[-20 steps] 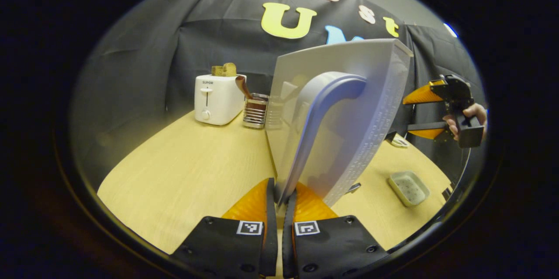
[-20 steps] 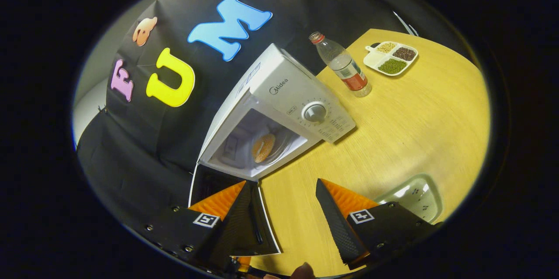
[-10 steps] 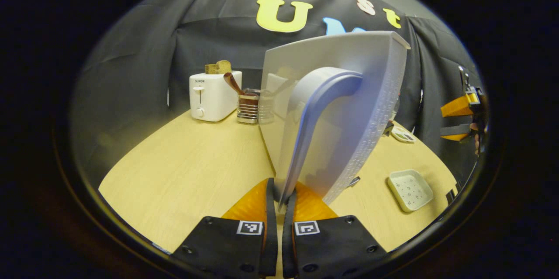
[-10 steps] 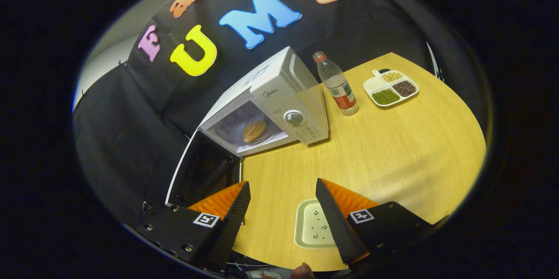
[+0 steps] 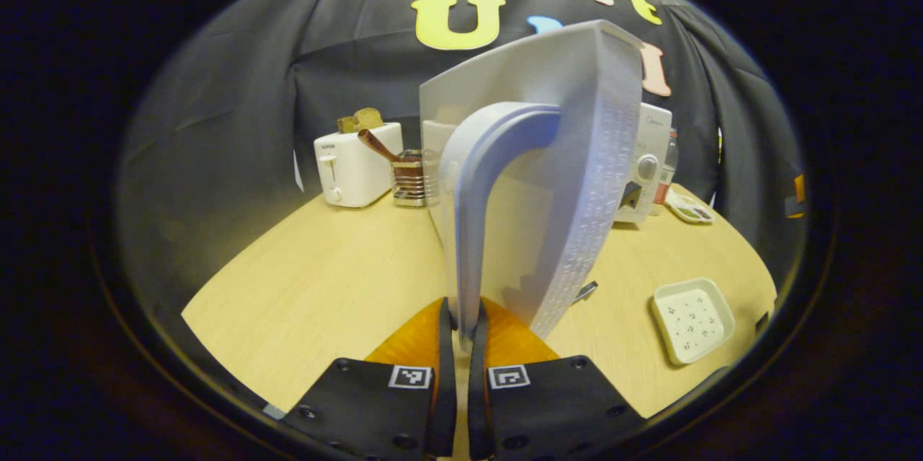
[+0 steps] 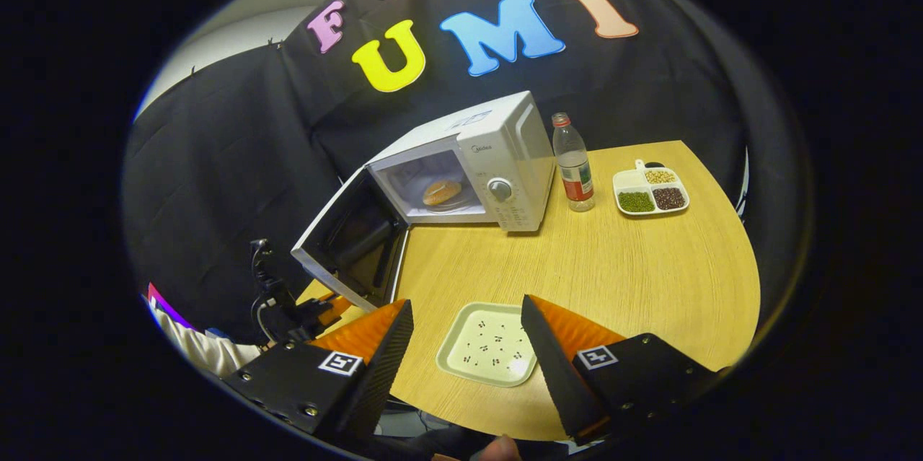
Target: Open the microwave oven with the left hand, put the food in, and close the microwave oven.
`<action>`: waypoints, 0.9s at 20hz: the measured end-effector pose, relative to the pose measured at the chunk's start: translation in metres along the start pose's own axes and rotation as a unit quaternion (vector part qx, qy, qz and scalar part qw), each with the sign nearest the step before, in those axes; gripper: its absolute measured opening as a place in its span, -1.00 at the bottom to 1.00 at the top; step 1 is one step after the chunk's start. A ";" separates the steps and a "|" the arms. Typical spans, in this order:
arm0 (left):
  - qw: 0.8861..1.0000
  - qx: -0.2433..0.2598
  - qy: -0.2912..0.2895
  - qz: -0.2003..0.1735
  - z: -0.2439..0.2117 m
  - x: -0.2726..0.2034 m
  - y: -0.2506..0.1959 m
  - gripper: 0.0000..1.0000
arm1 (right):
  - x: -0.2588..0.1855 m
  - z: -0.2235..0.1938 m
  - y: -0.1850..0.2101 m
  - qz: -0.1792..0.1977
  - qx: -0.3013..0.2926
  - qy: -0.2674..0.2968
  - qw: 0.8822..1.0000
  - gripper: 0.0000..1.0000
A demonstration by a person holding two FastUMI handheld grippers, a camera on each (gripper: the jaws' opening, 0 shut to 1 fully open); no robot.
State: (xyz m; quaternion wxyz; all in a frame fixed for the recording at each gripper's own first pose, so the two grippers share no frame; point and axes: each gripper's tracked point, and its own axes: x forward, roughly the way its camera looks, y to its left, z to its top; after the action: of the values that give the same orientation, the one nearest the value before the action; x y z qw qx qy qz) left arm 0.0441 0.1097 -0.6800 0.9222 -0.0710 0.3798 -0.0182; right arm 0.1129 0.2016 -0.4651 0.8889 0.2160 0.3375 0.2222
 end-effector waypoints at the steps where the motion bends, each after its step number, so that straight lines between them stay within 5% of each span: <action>1: 1.000 -0.006 0.003 -0.008 -0.001 0.002 -0.008 -0.72 | -0.004 -0.001 -0.002 -0.003 -0.019 0.002 1.000 0.85; 3: 0.998 -0.019 0.032 -0.046 -0.005 0.009 -0.029 -0.55 | -0.012 -0.003 -0.003 -0.006 -0.037 0.003 0.999 0.85; 8: 0.995 0.049 0.052 -0.074 0.008 0.015 -0.068 -0.33 | -0.015 -0.004 0.002 -0.012 -0.026 0.009 1.000 0.85; 13: 0.992 0.086 0.060 -0.071 0.015 0.016 -0.083 -0.35 | -0.005 -0.003 0.014 -0.025 -0.001 0.015 1.000 0.85; 18: 0.976 0.179 0.016 -0.123 0.051 -0.010 -0.124 -0.22 | 0.013 -0.006 0.031 -0.036 0.017 0.024 0.999 0.85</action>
State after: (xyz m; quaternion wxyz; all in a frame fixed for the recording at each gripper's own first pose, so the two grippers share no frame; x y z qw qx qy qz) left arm 0.0756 -0.0057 -0.6197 0.9044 0.0492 0.3735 -0.2004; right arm 0.1098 0.2352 -0.4598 0.8841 0.2134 0.3703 0.1889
